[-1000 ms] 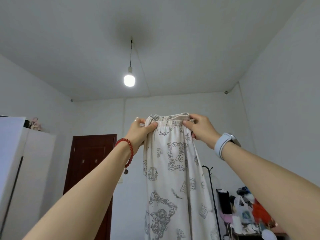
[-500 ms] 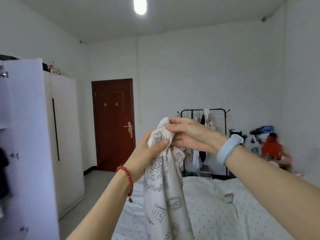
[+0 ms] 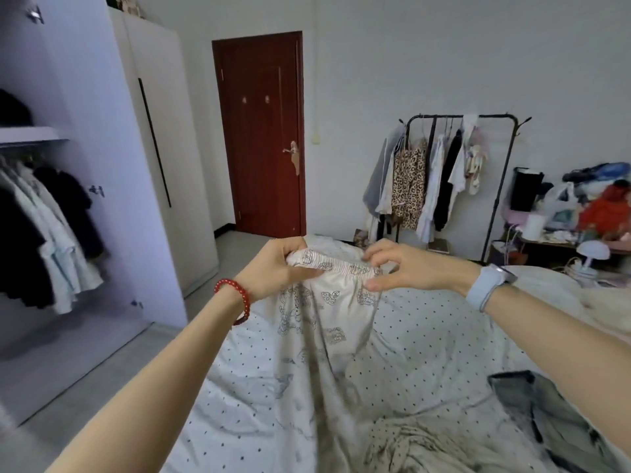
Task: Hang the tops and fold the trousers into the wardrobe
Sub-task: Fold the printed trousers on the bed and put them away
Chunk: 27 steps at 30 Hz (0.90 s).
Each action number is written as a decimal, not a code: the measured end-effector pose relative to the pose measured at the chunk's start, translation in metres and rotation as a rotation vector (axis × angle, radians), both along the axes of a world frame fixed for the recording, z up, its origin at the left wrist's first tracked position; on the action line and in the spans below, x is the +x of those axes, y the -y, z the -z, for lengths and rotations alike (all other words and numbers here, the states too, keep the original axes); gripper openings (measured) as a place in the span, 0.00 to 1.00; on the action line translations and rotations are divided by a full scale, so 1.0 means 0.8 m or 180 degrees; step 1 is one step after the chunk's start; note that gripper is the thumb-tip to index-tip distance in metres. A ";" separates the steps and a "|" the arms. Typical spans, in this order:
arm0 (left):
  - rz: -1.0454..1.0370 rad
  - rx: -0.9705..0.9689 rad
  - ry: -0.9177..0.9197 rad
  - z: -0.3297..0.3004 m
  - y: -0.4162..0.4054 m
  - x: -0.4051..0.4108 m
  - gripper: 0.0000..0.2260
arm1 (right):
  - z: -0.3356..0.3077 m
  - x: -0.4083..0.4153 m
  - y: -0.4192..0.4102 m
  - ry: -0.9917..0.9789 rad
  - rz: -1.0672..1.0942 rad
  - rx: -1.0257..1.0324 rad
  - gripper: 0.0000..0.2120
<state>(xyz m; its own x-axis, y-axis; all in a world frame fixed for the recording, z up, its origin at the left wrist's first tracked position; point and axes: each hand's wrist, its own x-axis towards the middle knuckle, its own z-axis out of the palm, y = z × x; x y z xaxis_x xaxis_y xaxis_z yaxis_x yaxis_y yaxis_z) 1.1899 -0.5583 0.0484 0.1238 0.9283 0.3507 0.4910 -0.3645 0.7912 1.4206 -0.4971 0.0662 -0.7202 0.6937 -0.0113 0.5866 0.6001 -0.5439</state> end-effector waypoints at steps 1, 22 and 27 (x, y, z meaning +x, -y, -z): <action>0.0076 0.0073 -0.0092 -0.002 0.002 0.001 0.16 | 0.006 -0.003 -0.001 0.0009 -0.0092 0.0014 0.10; -0.0797 -0.0505 -0.1271 -0.002 0.016 -0.089 0.08 | 0.049 -0.007 -0.025 -0.1410 0.1193 0.0119 0.14; -0.1414 -0.0192 -0.1514 -0.022 0.009 -0.093 0.04 | 0.018 -0.027 -0.032 -0.1097 0.1426 0.0408 0.15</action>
